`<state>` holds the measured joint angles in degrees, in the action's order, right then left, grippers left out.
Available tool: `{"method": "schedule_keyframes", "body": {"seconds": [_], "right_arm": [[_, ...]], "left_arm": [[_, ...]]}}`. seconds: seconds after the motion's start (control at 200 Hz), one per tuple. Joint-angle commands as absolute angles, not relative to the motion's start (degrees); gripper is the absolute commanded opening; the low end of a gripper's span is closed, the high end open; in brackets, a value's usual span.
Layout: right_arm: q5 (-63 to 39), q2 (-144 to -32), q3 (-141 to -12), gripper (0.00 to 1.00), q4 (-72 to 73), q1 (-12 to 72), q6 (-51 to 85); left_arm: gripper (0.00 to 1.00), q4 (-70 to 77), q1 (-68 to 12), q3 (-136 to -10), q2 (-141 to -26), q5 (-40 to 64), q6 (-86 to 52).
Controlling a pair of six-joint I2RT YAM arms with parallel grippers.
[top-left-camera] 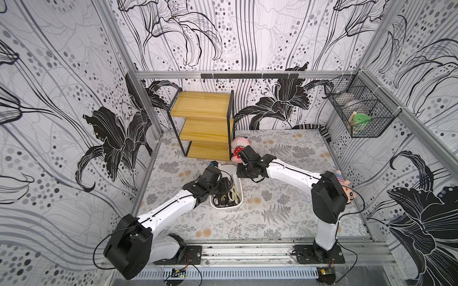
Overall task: Take the scissors out of the storage box
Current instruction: Move the storage box to the center of the board, then pick up the scissors from the storage box.
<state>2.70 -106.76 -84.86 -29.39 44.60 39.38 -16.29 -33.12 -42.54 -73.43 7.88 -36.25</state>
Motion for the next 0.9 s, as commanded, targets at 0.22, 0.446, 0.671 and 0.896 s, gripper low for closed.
{"method": "schedule_keyframes", "body": {"seconds": [0.22,0.446,0.671,0.896], "right_arm": [[6.6,-100.4,-77.7,0.46,-31.3,41.9,38.0],[6.2,-99.5,-75.7,0.46,-30.9,39.9,37.4],[5.9,-99.0,-74.8,0.46,-31.0,39.0,37.3],[5.8,-99.7,-75.3,0.46,-31.5,38.8,37.2]], "left_arm": [[0.48,-17.0,-34.9,-45.5,-76.6,9.9,-36.8],[0.42,-20.7,-35.7,-46.5,-78.6,8.1,-37.1],[0.41,-26.8,-36.0,-48.1,-80.0,5.8,-37.2],[0.36,-25.5,-36.1,-48.9,-82.2,9.2,-37.9]]}}
